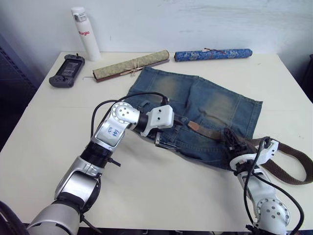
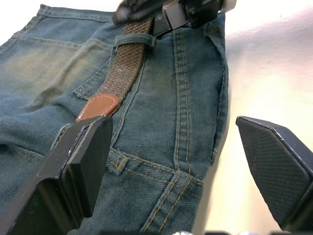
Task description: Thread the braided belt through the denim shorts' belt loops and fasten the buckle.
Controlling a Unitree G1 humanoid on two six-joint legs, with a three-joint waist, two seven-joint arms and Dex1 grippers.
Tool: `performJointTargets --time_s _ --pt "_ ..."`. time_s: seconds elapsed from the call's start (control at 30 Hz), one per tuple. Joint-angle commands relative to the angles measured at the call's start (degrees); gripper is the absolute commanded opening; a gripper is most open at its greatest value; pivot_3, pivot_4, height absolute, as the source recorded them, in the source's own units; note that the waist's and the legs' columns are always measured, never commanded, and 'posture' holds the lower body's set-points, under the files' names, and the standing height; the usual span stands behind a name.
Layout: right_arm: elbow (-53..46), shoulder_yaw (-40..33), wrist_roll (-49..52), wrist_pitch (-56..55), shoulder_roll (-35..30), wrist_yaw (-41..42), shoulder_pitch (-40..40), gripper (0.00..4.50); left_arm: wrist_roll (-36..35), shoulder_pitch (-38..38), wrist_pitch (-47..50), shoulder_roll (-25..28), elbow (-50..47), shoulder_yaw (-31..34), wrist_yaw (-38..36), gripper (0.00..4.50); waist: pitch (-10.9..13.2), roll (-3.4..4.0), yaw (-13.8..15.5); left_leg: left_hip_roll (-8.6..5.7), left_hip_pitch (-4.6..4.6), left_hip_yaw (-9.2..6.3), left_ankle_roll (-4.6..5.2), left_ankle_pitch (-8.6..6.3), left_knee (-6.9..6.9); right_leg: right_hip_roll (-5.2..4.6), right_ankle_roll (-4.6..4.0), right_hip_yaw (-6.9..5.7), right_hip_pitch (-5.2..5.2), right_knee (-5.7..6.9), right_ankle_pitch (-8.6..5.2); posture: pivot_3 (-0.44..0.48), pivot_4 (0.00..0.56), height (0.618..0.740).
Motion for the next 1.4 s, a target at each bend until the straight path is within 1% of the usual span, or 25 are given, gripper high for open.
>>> performJointTargets --time_s 0.03,0.1,0.2,0.27,0.37,0.43,0.5,0.53,0.6,0.63,0.73,0.87,0.97,1.07,1.17,1.2,1.23,1.3,1.33,1.37,1.4 --pt "-4.86 -1.96 4.98 2.82 -3.63 -0.56 3.78 4.4 -0.15 -0.7 -0.89 -0.04 -2.06 0.19 -0.07 4.5 0.0 0.0 0.12 -0.01 0.0 0.0 0.0 0.0 0.0 -0.01 0.0 0.01 0.0 0.0 0.0 0.0 0.15 0.686" --pt "-10.1 -1.93 9.38 7.1 -8.99 1.18 9.1 4.4 -0.22 -0.86 -0.98 -0.27 -1.7 0.08 -0.2 4.5 0.0 0.04 0.3 -0.01 -0.02 -0.02 0.02 -0.01 0.01 -0.03 0.0 0.01 0.01 -0.02 0.0 0.0 0.15 0.686" --pt "-13.84 -3.33 15.65 9.37 -14.55 3.1 15.64 4.4 -1.25 -1.27 -0.02 -1.05 -1.38 0.62 -0.18 4.5 0.01 0.02 0.18 -0.01 -0.07 -0.09 0.04 -0.02 -0.01 -0.02 0.0 0.01 0.02 -0.16 0.0 0.0 0.15 0.686" --pt "-15.63 -4.24 17.32 10.67 -18.48 4.87 18.61 4.4 -1.19 -1.4 -0.1 -1.08 -1.34 0.49 -0.42 4.5 0.02 0.01 -0.01 -0.01 -0.06 -0.07 0.04 -0.02 0.01 -0.03 0.01 0.02 0.03 -0.21 0.0 0.0 0.15 0.686" --pt "-18.03 -5.11 17.08 11.71 -23.92 7.57 20.44 4.4 -0.74 -1.38 -0.55 -0.95 -1.16 0.22 -0.91 4.5 0.02 0.01 -0.11 0.0 0.03 -0.01 0.04 -0.02 0.01 -0.02 0.01 0.09 0.03 -0.19 0.0 0.0 0.15 0.686" --pt "-20.78 -5.71 12.5 12.57 -28.97 12.0 19.85 4.4 -0.78 -1.32 -0.67 -0.82 -0.84 0.39 -1.11 4.5 0.02 0.01 0.06 0.01 0.04 -0.03 0.04 -0.02 0.01 -0.01 0.01 0.07 0.03 -0.19 0.0 0.0 0.15 0.686" --pt "-22.93 -5.89 6.11 14.07 -36.26 16.42 17.38 4.4 -1.31 -1.19 -0.27 -0.57 -0.41 1.12 -1.2 4.5 0.03 -0.01 0.12 0.0 0.03 -0.03 0.04 -0.02 0.01 -0.01 0.01 0.07 0.03 -0.22 0.0 0.0 0.15 0.686" --pt "-23.38 -5.62 3.51 14.6 -38.83 17.82 16.72 4.4 -1.51 -1.15 -0.15 -0.49 -0.29 1.39 -1.22 4.5 0.03 0.0 0.15 0.0 0.02 -0.04 0.04 -0.02 0.02 -0.01 0.02 0.06 0.04 -0.24 0.0 0.0 0.15 0.686" --pt "-23.99 -2.29 -9.25 14.75 -47.2 22.39 14.25 4.4 -1.95 -1.04 -0.04 0.09 0.13 2.14 -1.42 4.5 0.04 -0.04 0.26 -0.01 0.01 -0.04 0.05 -0.03 0.02 -0.01 0.04 0.04 0.06 -0.27 0.01 0.0 0.15 0.686" --pt "-23.98 -0.37 -14.45 14.04 -50.26 25.02 13.06 4.4 -2.14 -0.9 -0.06 0.5 0.14 2.41 -1.63 4.5 0.05 -0.06 0.26 -0.01 -0.01 -0.06 0.05 -0.03 0.02 -0.01 0.04 0.02 0.05 -0.31 0.01 0.0 0.15 0.686" --pt "-23.28 5.9 -26.25 12.1 -56.54 30.44 10.07 4.4 -2.53 -0.42 0.27 1.76 -0.37 3.02 -2.03 4.5 0.07 -0.09 0.49 0.0 -0.04 -0.11 0.03 -0.02 0.01 0.0 0.04 -0.06 0.07 -0.37 0.01 0.0 0.15 0.686" --pt "-21.14 16.33 -40.69 9.07 -60.3 35.52 5.54 4.4 -3.13 0.18 1.66 3.04 -1.6 4.34 -1.48 4.5 0.09 -0.11 0.58 -0.01 -0.07 -0.13 0.04 -0.01 0.03 -0.01 0.07 -0.11 0.12 -0.46 0.03 0.0 0.15 0.686" --pt "-16.6 22.58 -49.49 7.47 -59.18 36.51 2.85 4.4 -3.89 0.89 2.45 3.87 -2.92 5.26 -1.8 4.5 0.1 -0.14 0.56 -0.02 -0.06 -0.14 0.04 0.0 0.05 -0.01 0.1 -0.13 0.15 -0.49 0.04 0.0 0.15 0.686" --pt "-12.91 26.73 -56.13 7.79 -58.2 36.72 0.96 4.4 -4.67 1.69 3.32 4.95 -4.41 5.85 -2.05 4.5 0.11 -0.16 0.33 -0.03 -0.05 -0.15 0.01 0.02 0.05 -0.01 0.1 -0.14 0.16 -0.49 0.05 0.0 0.15 0.686" --pt "-9.94 27.82 -60.83 8.02 -57.67 37.13 0.01 3.64 -4.77 2.12 4.05 5.67 -5.09 6.12 -1.55 4.5 0.1 -0.17 0.28 -0.02 0.0 -0.18 -0.06 0.06 0.05 0.01 0.1 -0.17 0.21 -0.48 0.05 0.0 0.15 0.686" --pt "-9.26 27.74 -61.91 7.91 -57.42 37.34 -0.25 3.06 -4.69 2.19 4.08 5.82 -5.15 6.09 -1.44 4.5 0.09 -0.18 0.33 -0.02 0.01 -0.21 -0.08 0.07 0.05 0.01 0.1 -0.18 0.24 -0.48 0.05 0.0 0.15 0.686" --pt "-8.79 27.74 -63.11 7.52 -57.25 37.69 -0.56 2.65 -4.61 2.22 4.09 5.88 -5.13 6.04 -1.34 4.5 0.09 -0.18 0.38 -0.03 0.01 -0.2 -0.08 0.07 0.07 0.01 0.11 -0.18 0.25 -0.48 0.05 0.0 0.15 0.686" --pt "-8.15 28.39 -66.93 3.29 -58.34 39.87 -0.65 1.69 -4.46 2.11 4.09 5.69 -4.88 5.92 -0.95 4.5 0.09 -0.18 0.48 -0.03 0.01 -0.21 -0.08 0.07 0.08 0.01 0.12 -0.17 0.26 -0.49 0.06 0.0 0.15 0.686" --pt "-7.98 28.54 -68.44 1.25 -58.75 41.03 -0.44 1.12 -4.43 2.04 4.05 5.61 -4.76 5.83 -0.81 4.5 0.09 -0.18 0.55 -0.04 0.01 -0.2 -0.08 0.07 0.08 0.0 0.13 -0.17 0.25 -0.49 0.06 0.0 0.15 0.686" --pt "-7.87 28.35 -69.84 -1.11 -59.26 42.36 0.25 0.82 -4.39 1.98 3.91 5.47 -4.53 5.72 -0.69 4.5 0.09 -0.18 0.59 -0.04 0.01 -0.2 -0.08 0.07 0.07 0.0 0.13 -0.17 0.25 -0.49 0.06 0.0 0.15 0.686" --pt "-7.62 27.14 -71.07 -4.98 -60.61 44.41 2.36 0.73 -4.31 1.89 3.66 5.29 -4.29 5.51 -0.64 4.5 0.09 -0.17 0.71 -0.05 0.0 -0.19 -0.09 0.07 0.07 0.01 0.13 -0.17 0.24 -0.49 0.06 0.0 0.15 0.686"
